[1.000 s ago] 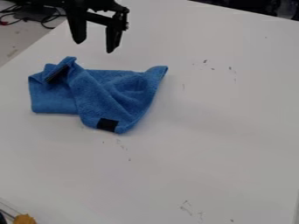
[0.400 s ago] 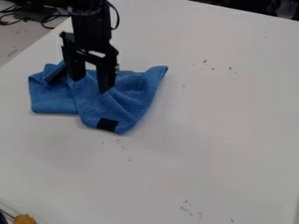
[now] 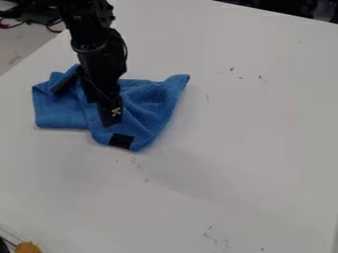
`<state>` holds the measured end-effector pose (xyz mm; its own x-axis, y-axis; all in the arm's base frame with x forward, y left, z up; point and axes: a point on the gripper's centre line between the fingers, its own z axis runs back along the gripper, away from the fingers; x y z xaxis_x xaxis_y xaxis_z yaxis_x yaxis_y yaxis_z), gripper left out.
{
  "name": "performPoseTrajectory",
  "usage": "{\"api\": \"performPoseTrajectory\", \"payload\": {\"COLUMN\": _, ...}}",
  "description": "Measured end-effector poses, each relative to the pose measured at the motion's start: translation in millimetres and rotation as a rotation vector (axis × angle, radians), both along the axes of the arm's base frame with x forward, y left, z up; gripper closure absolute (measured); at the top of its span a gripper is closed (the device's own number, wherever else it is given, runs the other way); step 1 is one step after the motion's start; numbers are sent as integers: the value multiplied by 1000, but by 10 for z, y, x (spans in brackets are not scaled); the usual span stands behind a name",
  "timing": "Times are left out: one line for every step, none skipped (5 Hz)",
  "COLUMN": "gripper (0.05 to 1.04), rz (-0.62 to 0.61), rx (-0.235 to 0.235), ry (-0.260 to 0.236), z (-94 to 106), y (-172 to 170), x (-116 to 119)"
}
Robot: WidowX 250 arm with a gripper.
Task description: Unfold the cloth from bottom to top
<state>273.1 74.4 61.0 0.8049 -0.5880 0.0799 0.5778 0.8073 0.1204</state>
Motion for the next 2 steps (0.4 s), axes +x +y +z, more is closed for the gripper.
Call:
{"api": "performPoseTrajectory", "payload": {"gripper": 84, "rz": -251, "rx": 35, "ry": -55, "z": 7, "y": -68, "x": -108}}
{"api": "performPoseTrajectory", "payload": {"gripper": 84, "rz": -379, "rx": 70, "ry": 4, "z": -52, "y": -22, "x": -142}}
